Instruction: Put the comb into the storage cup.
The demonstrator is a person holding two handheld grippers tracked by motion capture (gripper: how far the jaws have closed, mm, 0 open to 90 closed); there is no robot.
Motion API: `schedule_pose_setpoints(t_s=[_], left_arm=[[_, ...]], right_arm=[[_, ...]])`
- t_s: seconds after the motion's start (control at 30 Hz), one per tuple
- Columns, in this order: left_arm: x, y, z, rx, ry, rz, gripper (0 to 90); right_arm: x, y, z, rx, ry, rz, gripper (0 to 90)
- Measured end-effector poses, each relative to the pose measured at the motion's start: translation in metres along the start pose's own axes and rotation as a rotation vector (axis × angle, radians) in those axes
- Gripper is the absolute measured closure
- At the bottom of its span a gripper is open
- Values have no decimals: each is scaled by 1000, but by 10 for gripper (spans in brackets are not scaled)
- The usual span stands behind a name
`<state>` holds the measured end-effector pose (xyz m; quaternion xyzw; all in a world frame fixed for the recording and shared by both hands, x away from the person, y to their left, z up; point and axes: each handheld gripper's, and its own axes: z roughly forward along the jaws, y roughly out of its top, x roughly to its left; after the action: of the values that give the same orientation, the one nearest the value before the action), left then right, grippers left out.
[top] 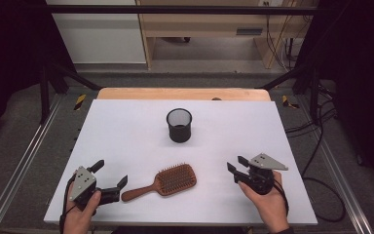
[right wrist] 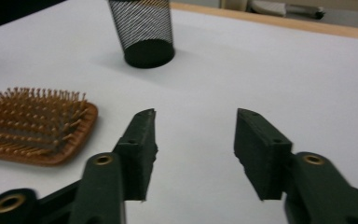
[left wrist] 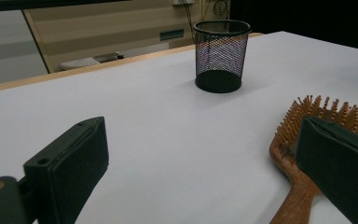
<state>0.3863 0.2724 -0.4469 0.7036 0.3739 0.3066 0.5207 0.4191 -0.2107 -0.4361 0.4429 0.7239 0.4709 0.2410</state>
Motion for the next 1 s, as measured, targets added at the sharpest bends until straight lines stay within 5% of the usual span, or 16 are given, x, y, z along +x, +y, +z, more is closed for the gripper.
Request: schedule_pose_setpoints(t_s=[0.1,0.17,0.3,0.47,0.67,0.83,1.0], left_arm=[[0,0,0,1,2,1,31],[0,1,-1,0,-1,-4,31],[0,1,0,4,-3,-9,31],[-2,3,-1,16,51,-16,30],[-7,11,0,57,15,-34,30],[-18,24,5,144,-45,21,37],[-30,24,17,241,-97,117,40]], right_arm=[[-6,-1,-6,-26,-21,1,337],[-10,-6,-12,-69,-60,-20,173],[-15,-10,-14,-79,-80,-14,61],[-21,-13,-17,-109,-89,-31,83],[-18,-14,-20,-115,-79,-71,84],[-20,-15,-21,-110,-74,-78,109],[-18,-14,-24,-142,-67,-96,128]])
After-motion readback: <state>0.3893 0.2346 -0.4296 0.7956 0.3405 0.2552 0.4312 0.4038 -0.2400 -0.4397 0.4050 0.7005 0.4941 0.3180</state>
